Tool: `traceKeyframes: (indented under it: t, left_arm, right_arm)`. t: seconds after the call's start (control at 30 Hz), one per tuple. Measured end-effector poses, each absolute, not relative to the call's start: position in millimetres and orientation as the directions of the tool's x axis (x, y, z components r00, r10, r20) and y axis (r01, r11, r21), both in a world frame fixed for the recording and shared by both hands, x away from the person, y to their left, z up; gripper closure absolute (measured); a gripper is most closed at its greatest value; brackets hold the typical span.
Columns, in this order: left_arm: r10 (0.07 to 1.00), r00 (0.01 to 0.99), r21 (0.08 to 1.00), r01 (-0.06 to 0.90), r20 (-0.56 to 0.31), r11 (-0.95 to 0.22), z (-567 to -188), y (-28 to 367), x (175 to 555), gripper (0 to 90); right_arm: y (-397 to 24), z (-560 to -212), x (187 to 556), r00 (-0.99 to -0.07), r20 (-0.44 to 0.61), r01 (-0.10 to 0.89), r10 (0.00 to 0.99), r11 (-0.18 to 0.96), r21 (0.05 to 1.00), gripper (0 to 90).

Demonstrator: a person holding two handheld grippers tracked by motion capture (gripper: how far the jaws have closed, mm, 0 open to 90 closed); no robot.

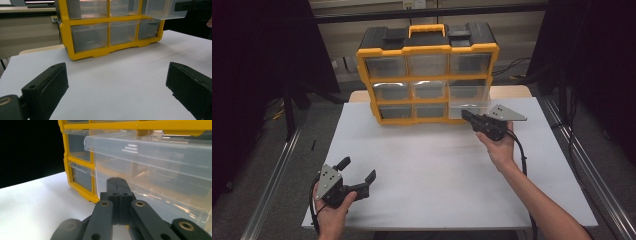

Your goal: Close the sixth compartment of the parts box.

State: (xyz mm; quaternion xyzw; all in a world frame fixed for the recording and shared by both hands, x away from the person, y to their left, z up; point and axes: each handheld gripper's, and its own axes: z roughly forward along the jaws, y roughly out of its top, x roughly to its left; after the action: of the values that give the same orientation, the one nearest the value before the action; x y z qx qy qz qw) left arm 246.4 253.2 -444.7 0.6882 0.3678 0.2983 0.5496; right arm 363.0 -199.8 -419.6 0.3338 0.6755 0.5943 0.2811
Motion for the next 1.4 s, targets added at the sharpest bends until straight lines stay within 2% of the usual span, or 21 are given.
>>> traceKeyframes:
  t: [1.4]
  left_arm:
    - [0.837, 0.548, 0.975, 0.186, -0.003, -0.119, -445.5, 252.5, 246.8, 4.4]
  right_arm:
    - [-195.1, -417.0, 370.0, -0.603, -0.012, 0.072, 0.797, 0.070, 0.995, 90.0]
